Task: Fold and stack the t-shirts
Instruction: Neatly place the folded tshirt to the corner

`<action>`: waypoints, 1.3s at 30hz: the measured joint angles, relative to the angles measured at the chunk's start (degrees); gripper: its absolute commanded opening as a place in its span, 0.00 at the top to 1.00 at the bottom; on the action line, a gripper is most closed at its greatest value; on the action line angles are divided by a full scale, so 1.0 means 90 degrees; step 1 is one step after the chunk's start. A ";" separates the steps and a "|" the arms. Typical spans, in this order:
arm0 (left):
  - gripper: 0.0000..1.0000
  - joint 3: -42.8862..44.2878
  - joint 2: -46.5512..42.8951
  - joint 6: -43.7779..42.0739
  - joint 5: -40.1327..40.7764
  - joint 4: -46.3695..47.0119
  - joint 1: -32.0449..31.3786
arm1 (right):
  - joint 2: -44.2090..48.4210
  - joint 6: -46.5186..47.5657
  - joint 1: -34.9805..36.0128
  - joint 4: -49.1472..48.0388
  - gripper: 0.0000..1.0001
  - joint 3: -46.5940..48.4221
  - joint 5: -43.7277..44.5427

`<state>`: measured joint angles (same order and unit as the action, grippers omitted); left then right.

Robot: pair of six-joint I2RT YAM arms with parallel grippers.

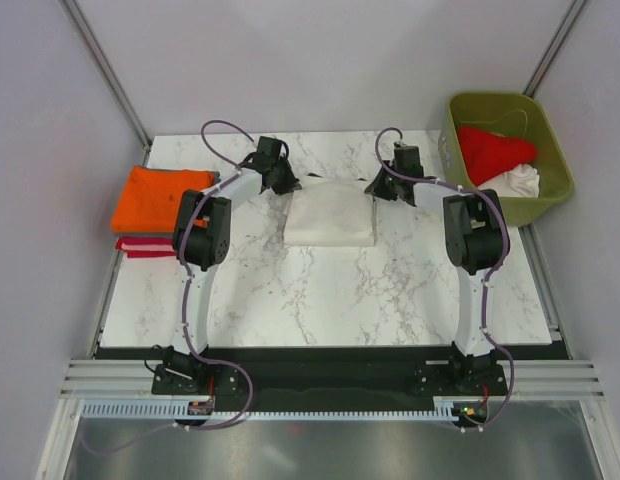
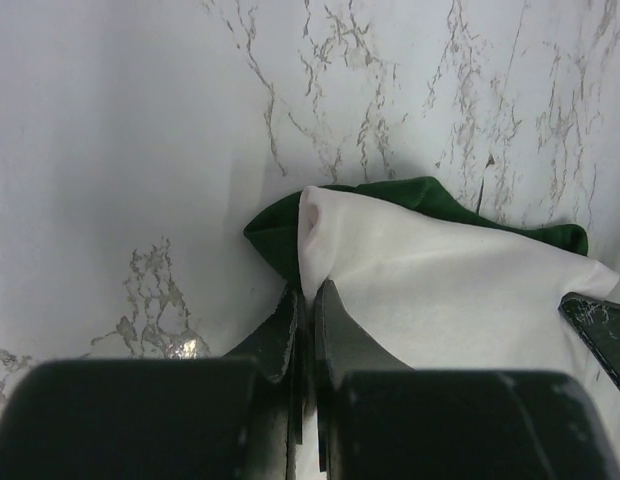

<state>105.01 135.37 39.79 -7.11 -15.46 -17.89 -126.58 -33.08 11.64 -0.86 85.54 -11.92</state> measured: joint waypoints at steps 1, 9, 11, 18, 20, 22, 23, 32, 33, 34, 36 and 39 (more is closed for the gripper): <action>0.98 -0.0049 -0.0017 -0.0002 -0.0002 0.0063 -0.0010 | 0.0015 0.0027 0.0024 0.0000 1.00 -0.0002 0.0051; 0.98 -0.0695 -0.0561 -0.0180 0.0102 0.0168 -0.0012 | 0.0850 0.0296 0.0393 0.0175 1.00 -0.0372 0.0340; 0.98 -0.1003 -0.0954 -0.0250 0.0126 0.0126 -0.0010 | 0.1246 0.0330 0.0529 0.0267 1.00 -0.0435 0.0340; 0.98 -0.1880 -0.3152 -0.0389 0.0172 -0.0260 0.0085 | 0.2628 0.0505 0.1343 0.0605 1.00 -0.0257 0.0527; 0.98 -0.1977 -0.3891 -0.0427 0.0187 -0.0347 0.0180 | 0.2854 0.0508 0.1617 0.0685 1.00 -0.0092 0.0551; 0.98 -0.1994 -0.4493 -0.0466 0.0250 -0.0457 0.0289 | 0.2997 0.0493 0.1814 0.0707 1.00 0.0041 0.0551; 0.98 -0.1996 -0.4830 -0.0491 0.0279 -0.0556 0.0374 | 0.3060 0.0476 0.1921 0.0748 1.00 0.0141 0.0549; 0.98 -0.1564 -0.6647 -0.0695 0.0646 -0.1972 0.1525 | 0.2824 0.0124 0.2977 0.0986 1.00 0.1863 0.0590; 0.98 -0.1479 -0.6766 -0.0750 0.0780 -0.2161 0.1678 | 0.2705 0.0095 0.3164 0.0959 1.00 0.2132 0.0600; 0.98 -0.1389 -0.6863 -0.0811 0.0945 -0.2334 0.1834 | 0.2565 0.0070 0.3342 0.0969 1.00 0.2404 0.0600; 0.98 -0.1207 -0.6989 -0.0923 0.1173 -0.2618 0.2200 | 0.2273 0.0015 0.3653 0.0911 1.00 0.2873 0.0605; 0.98 -0.1003 -0.7050 -0.1076 0.1452 -0.2914 0.2934 | 0.1668 -0.0056 0.4114 0.0867 1.00 0.3582 0.0641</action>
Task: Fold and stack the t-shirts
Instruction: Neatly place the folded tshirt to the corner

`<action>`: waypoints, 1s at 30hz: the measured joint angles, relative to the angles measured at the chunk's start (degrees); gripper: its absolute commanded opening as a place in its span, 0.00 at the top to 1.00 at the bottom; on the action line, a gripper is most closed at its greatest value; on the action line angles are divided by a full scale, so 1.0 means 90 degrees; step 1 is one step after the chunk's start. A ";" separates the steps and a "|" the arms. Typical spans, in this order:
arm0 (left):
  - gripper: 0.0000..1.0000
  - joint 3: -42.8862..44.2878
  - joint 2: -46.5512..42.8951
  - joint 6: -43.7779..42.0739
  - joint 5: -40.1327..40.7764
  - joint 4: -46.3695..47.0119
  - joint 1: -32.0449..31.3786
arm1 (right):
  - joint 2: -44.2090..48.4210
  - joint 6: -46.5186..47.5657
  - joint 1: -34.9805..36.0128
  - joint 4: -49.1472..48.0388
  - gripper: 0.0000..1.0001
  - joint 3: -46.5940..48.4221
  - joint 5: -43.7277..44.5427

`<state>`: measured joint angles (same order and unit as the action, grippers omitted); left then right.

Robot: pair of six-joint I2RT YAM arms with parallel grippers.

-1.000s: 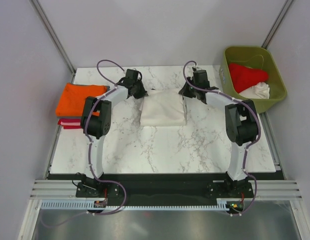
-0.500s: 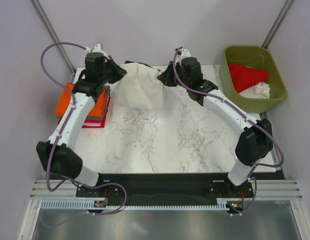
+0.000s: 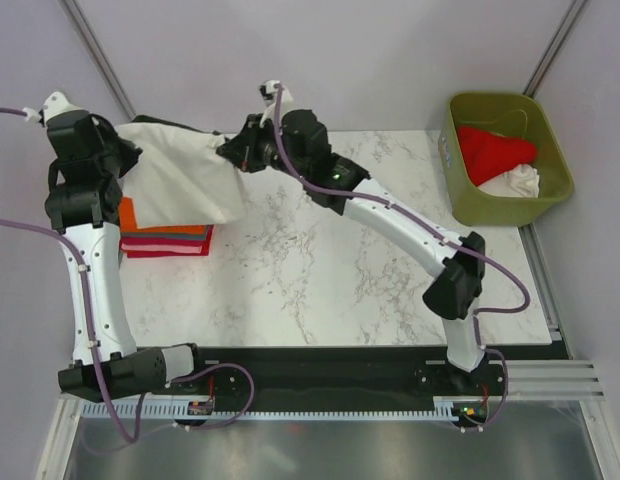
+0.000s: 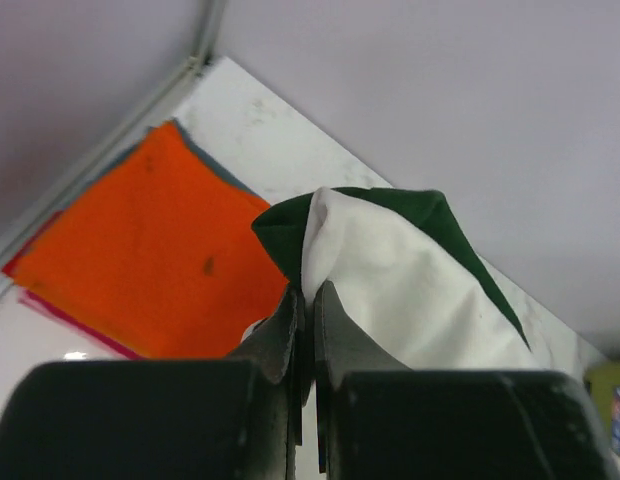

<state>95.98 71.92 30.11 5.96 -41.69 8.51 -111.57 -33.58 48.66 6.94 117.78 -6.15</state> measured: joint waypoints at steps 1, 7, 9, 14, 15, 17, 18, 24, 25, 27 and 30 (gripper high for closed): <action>0.98 0.0024 0.0007 -0.0049 0.0051 -0.0044 0.0238 | -0.0248 -0.0034 0.0134 0.0010 1.00 0.0257 0.0017; 0.98 0.0279 0.0444 -0.0250 0.0255 -0.0408 0.1226 | -0.1508 -0.0153 0.0690 -0.0051 1.00 0.1139 0.0194; 0.98 0.0413 0.0692 -0.0277 0.0279 -0.0459 0.1353 | -0.1797 -0.0180 0.0799 -0.0090 1.00 0.1256 0.0274; 0.98 0.0979 0.1416 -0.0289 0.0267 -0.0656 0.1520 | -0.2237 -0.0233 0.0877 -0.0255 1.00 0.1370 0.0551; 0.98 0.1083 0.1532 -0.0289 0.0260 -0.0665 0.1535 | -0.2300 -0.0233 0.0872 -0.0291 1.00 0.1433 0.0622; 0.98 0.1294 0.1729 -0.0289 0.0223 -0.0695 0.1552 | -0.2407 -0.0228 0.0860 -0.0393 1.00 0.1583 0.0758; 0.98 0.1365 0.1790 -0.0289 0.0204 -0.0690 0.1559 | -0.2443 -0.0226 0.0860 -0.0430 1.00 0.1654 0.0821; 0.98 0.1489 0.1889 -0.0287 0.0131 -0.0685 0.1637 | -0.2470 -0.0165 0.0843 -0.0763 1.00 0.1736 0.0964; 0.98 0.1489 0.1889 -0.0287 0.0129 -0.0687 0.1647 | -0.2470 -0.0148 0.0843 -0.0782 1.00 0.1736 0.0981; 0.98 0.1489 0.1889 -0.0287 0.0112 -0.0685 0.1659 | -0.2470 -0.0124 0.0843 -0.0818 1.00 0.1736 0.1005; 0.98 0.1489 0.1899 -0.0287 0.0104 -0.0685 0.1671 | -0.2470 -0.0119 0.0843 -0.0843 1.00 0.1736 0.1010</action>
<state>109.38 89.01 27.53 6.90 -47.86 23.55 -133.80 -34.65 56.25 -0.64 133.40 2.94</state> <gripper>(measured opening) 0.045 0.095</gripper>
